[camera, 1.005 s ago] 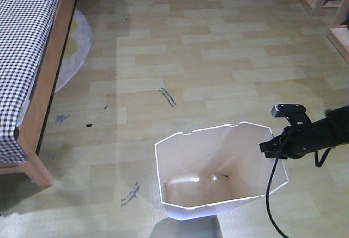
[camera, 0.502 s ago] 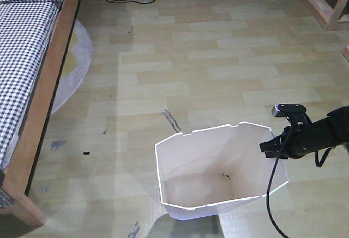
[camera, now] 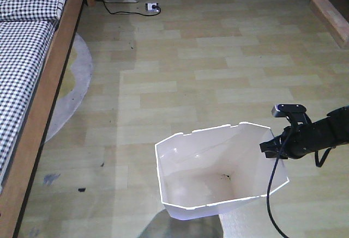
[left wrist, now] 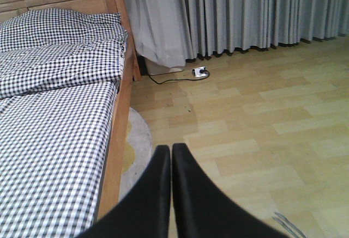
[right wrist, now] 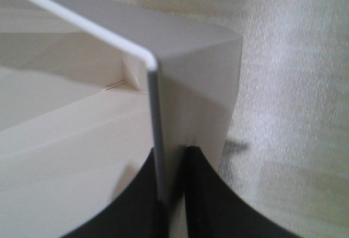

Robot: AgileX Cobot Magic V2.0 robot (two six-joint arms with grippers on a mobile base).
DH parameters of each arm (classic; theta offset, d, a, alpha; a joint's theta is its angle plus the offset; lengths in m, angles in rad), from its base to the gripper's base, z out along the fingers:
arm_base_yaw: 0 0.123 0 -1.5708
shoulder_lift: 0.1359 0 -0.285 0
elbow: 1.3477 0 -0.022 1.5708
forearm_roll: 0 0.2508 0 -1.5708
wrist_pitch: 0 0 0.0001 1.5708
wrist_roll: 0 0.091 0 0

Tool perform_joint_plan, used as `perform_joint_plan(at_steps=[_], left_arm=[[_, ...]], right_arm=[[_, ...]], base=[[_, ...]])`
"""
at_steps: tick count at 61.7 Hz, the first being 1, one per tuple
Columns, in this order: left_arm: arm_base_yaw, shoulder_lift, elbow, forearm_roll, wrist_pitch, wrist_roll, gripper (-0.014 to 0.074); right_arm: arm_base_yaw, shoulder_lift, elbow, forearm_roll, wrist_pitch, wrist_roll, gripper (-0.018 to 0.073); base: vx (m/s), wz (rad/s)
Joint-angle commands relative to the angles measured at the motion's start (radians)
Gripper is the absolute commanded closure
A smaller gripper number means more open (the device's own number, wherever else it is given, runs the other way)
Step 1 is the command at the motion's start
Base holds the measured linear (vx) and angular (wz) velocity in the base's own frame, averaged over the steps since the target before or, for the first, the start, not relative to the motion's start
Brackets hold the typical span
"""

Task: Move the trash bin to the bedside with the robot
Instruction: 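Drive the base, carrying the bin in the right gripper, toward the bed, then drive forward to the curtains beside the bed, holding the bin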

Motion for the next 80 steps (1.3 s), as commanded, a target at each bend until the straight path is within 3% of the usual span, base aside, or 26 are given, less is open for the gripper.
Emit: perform_joint_plan(at_steps=[1, 80], left_arm=[[-0.006, -0.01, 0.029, -0.004, -0.073, -0.008, 0.0602], [-0.006, -0.01, 0.029, -0.004, -0.073, -0.008, 0.0602]], right_arm=[[-0.004, -0.072, -0.017, 0.06, 0.149, 0.01, 0.0566], [-0.004, -0.072, -0.017, 0.06, 0.149, 0.01, 0.0566]], base=[[0.42, 0.07], [0.42, 0.04]])
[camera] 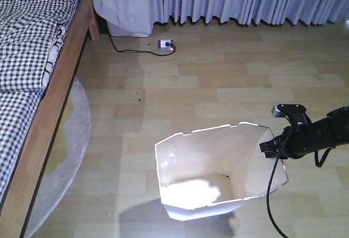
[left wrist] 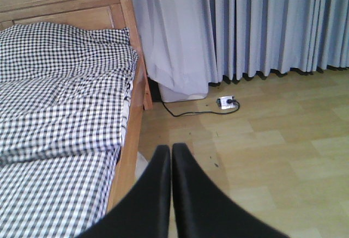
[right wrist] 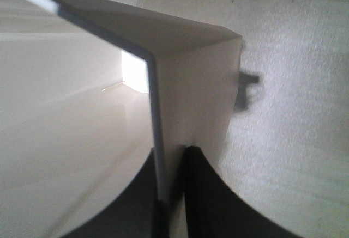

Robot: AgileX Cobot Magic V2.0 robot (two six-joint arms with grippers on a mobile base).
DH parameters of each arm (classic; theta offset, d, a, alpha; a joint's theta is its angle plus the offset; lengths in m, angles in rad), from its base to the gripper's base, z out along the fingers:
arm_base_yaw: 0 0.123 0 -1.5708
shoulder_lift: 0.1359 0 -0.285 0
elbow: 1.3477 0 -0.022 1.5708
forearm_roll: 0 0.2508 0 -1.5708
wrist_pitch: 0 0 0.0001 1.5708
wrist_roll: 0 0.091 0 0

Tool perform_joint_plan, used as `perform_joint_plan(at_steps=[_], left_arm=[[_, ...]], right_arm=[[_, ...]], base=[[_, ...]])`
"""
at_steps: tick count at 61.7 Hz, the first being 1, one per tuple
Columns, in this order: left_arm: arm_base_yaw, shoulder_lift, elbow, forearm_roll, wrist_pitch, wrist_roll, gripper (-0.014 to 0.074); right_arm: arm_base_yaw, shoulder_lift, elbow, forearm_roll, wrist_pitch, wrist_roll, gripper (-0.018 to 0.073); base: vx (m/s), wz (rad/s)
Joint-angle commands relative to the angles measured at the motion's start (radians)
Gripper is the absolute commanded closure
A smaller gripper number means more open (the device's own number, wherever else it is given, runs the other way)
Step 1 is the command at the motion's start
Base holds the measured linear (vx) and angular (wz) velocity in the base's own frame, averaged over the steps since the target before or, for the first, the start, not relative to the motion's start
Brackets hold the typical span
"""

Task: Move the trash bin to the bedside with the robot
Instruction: 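Drive forward to the curtains beside the bed, holding the bin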

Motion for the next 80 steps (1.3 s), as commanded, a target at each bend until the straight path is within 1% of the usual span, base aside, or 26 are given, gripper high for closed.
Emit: perform_joint_plan(at_steps=[1, 80], left_arm=[[-0.006, -0.01, 0.029, -0.004, -0.073, -0.008, 0.0602], [-0.006, -0.01, 0.029, -0.004, -0.073, -0.008, 0.0602]], right_arm=[[-0.004, -0.072, -0.017, 0.059, 0.148, 0.01, 0.0566], [-0.004, -0.072, -0.017, 0.059, 0.148, 0.01, 0.0566]], base=[[0.43, 0.0], [0.38, 0.02]])
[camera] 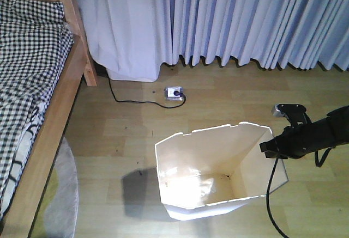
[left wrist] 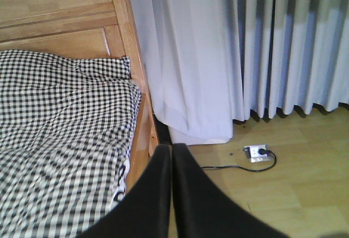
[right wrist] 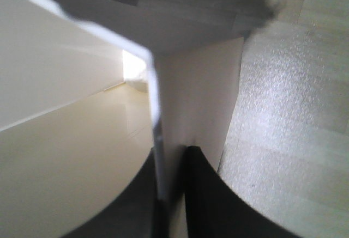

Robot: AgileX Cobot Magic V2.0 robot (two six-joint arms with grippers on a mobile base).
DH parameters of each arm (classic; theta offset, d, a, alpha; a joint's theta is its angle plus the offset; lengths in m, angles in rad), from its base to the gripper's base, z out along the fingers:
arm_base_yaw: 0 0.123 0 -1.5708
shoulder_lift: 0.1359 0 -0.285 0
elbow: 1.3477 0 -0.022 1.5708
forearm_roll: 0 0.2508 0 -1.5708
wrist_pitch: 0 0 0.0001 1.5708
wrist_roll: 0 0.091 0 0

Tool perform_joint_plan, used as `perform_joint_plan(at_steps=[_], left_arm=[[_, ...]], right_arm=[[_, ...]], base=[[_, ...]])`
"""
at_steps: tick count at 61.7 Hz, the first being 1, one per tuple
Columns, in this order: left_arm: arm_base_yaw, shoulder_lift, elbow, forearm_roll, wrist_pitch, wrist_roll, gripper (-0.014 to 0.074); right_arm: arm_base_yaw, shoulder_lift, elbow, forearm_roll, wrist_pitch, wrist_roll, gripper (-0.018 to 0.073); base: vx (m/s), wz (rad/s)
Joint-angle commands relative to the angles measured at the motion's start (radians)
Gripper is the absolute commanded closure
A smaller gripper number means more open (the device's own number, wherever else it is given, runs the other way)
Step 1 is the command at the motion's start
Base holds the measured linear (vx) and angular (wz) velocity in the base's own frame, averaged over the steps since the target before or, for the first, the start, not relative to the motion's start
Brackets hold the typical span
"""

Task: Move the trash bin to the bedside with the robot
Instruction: 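Drive forward to the curtains beside the bed, holding the bin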

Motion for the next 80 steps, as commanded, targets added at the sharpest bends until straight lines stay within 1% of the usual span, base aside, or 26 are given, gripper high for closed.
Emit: perform_joint_plan(at_steps=[1, 49, 80], left_arm=[[-0.006, -0.01, 0.029, -0.004, -0.073, -0.008, 0.0602], [-0.006, -0.01, 0.029, -0.004, -0.073, -0.008, 0.0602], [-0.006, -0.01, 0.029, -0.004, -0.073, -0.008, 0.0602]], right_arm=[[-0.004, -0.072, -0.017, 0.058, 0.149, 0.01, 0.0566], [-0.004, -0.072, -0.017, 0.058, 0.149, 0.01, 0.0566], [-0.004, -0.072, -0.017, 0.058, 0.149, 0.01, 0.0566]], base=[[0.34, 0.01], [0.32, 0.06], [0.26, 0.0]])
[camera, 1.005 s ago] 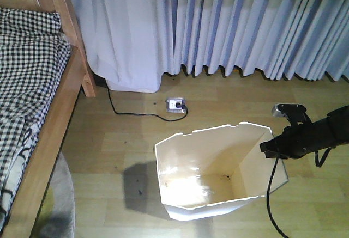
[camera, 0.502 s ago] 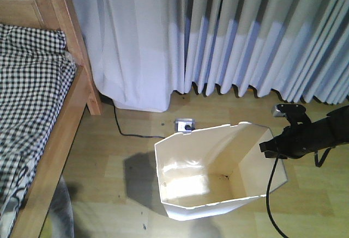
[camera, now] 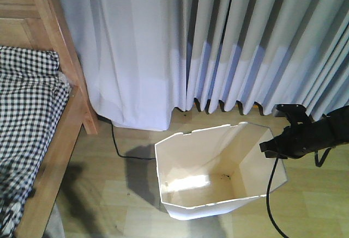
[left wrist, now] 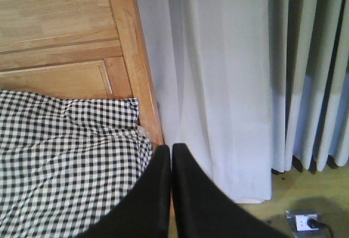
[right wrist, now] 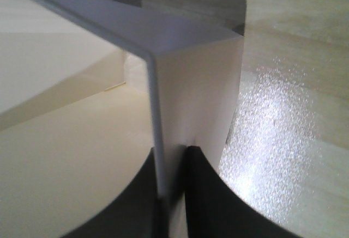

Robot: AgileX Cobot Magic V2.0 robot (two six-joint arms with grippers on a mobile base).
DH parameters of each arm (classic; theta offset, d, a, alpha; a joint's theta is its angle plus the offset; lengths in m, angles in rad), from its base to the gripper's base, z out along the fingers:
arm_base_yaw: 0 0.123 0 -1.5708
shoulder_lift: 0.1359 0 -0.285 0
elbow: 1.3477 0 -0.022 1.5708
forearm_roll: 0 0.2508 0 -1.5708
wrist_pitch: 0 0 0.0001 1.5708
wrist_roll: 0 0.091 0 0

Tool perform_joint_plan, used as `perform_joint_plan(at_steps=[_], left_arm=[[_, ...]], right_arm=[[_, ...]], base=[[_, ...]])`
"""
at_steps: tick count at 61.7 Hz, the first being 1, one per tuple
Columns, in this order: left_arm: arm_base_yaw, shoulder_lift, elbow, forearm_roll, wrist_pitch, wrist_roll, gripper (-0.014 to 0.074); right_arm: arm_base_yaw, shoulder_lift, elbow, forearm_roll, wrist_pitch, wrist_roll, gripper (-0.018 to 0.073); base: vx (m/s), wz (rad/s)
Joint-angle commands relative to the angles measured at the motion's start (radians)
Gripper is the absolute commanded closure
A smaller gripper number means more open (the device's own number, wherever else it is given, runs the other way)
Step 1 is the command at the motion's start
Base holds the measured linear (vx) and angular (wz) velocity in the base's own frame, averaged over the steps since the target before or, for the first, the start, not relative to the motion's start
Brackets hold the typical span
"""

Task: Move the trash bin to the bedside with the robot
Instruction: 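Drive forward to the curtains beside the bed, holding the bin, then lower the held bin onto the floor beside the bed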

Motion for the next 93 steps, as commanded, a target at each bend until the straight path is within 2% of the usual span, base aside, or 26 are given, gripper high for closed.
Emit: perform_joint_plan(at_steps=[1, 55, 66, 72, 93], left_arm=[[-0.006, -0.01, 0.029, -0.004, -0.073, -0.008, 0.0602], [-0.006, -0.01, 0.029, -0.004, -0.073, -0.008, 0.0602], [-0.006, -0.01, 0.029, -0.004, -0.073, -0.008, 0.0602], [-0.006, -0.01, 0.029, -0.004, -0.073, -0.008, 0.0602], [-0.006, -0.01, 0.029, -0.004, -0.073, -0.008, 0.0602]], right_arm=[[-0.004, -0.072, -0.017, 0.058, 0.148, 0.01, 0.0566], [-0.004, -0.072, -0.017, 0.059, 0.148, 0.01, 0.0566], [-0.004, -0.056, -0.02, 0.093, 0.084, 0.011, 0.0566], [-0.005, -0.019, -0.046, 0.105, 0.045, 0.009, 0.0566], [-0.005, 0.251, -0.279, 0.109, 0.083, 0.01, 0.0566]], base=[[0.21, -0.01], [0.06, -0.01], [0.0, 0.0], [0.0, 0.0], [0.0, 0.0]])
